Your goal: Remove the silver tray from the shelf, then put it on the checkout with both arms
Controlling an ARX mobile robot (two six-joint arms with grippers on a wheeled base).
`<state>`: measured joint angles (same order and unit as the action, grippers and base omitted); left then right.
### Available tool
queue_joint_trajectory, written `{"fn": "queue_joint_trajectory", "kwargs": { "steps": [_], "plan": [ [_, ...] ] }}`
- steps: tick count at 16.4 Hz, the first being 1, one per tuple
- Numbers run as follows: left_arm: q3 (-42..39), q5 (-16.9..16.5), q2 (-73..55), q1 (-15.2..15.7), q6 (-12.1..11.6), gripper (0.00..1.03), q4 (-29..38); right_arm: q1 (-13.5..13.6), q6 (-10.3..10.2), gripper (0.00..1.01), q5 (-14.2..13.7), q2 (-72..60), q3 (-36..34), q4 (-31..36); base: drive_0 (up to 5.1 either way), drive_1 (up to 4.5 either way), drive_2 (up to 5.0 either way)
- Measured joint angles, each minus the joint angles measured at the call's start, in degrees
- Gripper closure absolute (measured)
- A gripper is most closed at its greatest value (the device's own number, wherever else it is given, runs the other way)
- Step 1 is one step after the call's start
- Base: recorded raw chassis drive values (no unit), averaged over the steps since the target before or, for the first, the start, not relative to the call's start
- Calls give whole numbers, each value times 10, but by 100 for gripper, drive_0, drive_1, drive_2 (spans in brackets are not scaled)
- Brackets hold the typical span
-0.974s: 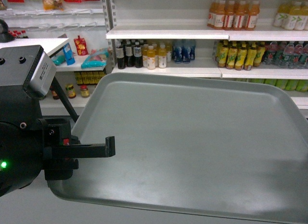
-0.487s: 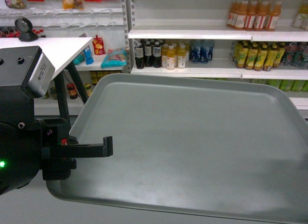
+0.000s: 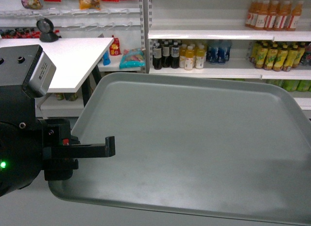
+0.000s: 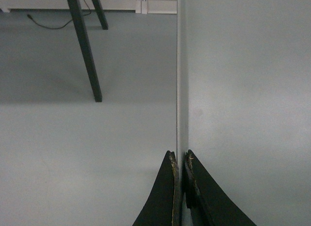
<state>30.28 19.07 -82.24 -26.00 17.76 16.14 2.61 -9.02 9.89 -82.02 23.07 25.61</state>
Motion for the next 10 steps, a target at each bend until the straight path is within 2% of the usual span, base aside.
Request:
{"fn": "queue_joint_trajectory", "kwargs": {
  "steps": [10],
  "plan": [
    [0, 0, 0, 0, 0, 100, 0, 0, 0, 99, 0, 0, 0, 0, -498, 247, 247]
  ]
}}
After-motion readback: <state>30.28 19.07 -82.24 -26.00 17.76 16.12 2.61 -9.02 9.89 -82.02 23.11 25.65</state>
